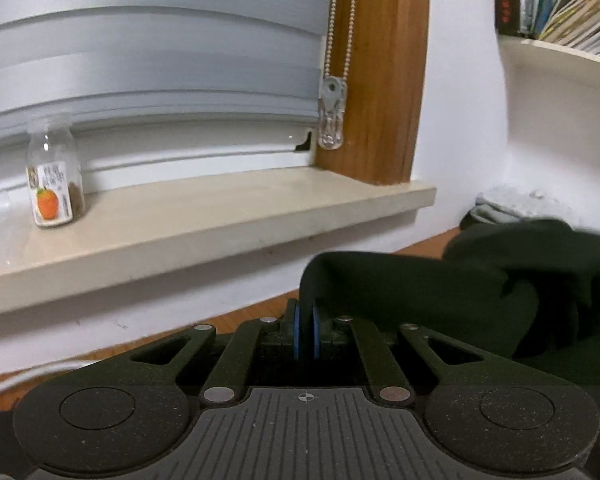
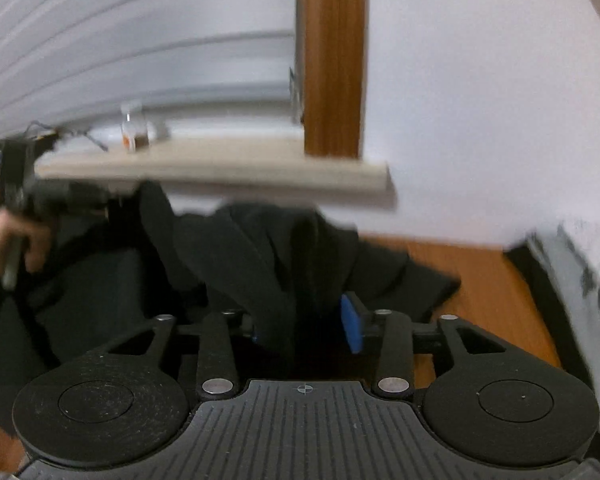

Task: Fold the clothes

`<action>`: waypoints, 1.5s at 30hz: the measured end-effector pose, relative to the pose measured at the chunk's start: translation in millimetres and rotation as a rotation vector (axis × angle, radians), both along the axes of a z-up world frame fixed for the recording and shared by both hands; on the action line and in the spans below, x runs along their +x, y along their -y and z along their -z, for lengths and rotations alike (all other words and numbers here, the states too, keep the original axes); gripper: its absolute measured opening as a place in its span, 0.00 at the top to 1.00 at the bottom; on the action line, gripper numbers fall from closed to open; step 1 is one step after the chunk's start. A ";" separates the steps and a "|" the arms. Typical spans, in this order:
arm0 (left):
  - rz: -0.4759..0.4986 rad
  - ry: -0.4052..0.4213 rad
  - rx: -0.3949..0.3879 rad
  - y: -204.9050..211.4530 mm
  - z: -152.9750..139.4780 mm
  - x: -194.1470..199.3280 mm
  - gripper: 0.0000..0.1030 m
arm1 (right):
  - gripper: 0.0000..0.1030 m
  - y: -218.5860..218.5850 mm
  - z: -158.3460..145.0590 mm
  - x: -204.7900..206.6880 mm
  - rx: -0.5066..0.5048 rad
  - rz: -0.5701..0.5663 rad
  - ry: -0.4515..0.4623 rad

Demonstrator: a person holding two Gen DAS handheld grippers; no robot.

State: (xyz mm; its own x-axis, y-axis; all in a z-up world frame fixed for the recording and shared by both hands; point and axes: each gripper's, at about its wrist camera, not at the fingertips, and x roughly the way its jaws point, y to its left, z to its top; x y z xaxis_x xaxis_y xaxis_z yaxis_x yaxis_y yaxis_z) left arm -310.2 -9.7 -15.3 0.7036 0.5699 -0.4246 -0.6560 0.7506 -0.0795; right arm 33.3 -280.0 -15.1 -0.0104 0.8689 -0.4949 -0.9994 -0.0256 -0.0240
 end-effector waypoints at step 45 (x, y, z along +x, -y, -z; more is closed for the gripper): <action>0.023 0.227 0.111 22.8 -1.3 -30.5 0.94 | 0.90 23.4 -47.2 47.2 -0.043 0.338 0.343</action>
